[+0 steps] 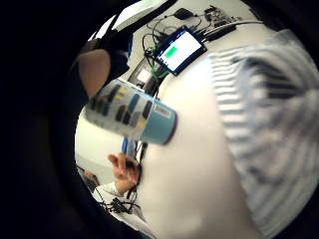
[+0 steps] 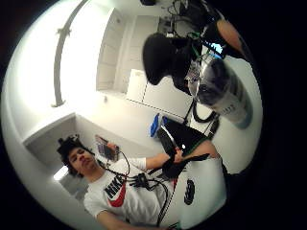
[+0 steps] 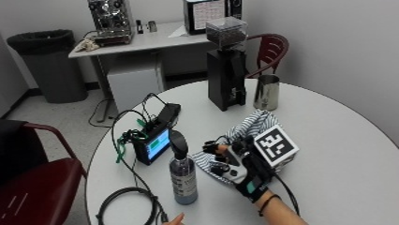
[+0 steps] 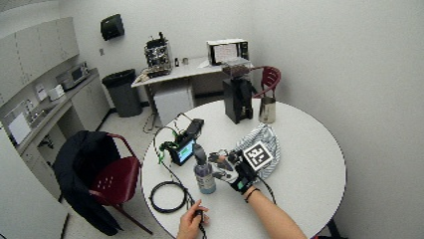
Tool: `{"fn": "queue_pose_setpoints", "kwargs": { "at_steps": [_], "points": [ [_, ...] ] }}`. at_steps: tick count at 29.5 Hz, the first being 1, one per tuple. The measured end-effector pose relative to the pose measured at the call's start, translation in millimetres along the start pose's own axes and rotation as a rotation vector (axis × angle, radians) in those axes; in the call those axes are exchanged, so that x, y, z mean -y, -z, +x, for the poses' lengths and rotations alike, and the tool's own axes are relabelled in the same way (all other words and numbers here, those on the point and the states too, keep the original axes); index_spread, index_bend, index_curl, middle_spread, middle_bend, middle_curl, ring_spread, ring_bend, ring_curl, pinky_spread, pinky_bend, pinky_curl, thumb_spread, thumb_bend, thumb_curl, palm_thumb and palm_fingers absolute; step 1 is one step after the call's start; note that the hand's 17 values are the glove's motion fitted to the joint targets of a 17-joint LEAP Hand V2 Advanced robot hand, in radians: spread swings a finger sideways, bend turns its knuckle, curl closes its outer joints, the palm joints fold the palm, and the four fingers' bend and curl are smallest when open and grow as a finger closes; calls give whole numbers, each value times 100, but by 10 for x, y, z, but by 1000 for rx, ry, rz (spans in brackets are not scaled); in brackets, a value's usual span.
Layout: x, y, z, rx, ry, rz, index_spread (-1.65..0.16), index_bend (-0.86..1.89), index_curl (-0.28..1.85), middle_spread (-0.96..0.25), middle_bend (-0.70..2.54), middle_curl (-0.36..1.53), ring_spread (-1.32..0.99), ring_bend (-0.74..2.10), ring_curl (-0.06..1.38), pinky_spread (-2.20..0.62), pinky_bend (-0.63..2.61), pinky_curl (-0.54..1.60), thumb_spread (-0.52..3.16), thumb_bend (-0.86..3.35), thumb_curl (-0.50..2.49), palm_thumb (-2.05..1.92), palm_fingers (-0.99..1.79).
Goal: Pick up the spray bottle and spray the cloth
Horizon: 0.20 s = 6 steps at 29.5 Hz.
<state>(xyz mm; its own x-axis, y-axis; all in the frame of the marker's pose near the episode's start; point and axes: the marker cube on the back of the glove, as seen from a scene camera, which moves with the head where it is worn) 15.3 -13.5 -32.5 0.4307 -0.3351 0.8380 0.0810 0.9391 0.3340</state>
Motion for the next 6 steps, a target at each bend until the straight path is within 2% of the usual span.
{"fn": "queue_pose_setpoints", "kwargs": {
  "at_steps": [6],
  "points": [
    [-205, 606, -279, -124, 14, 96, -30, 18, 30, -7, 23, 40, -5, 25, 34, 12, 18, 34, 94, -3, 41, 71, 81]
  ]
}}
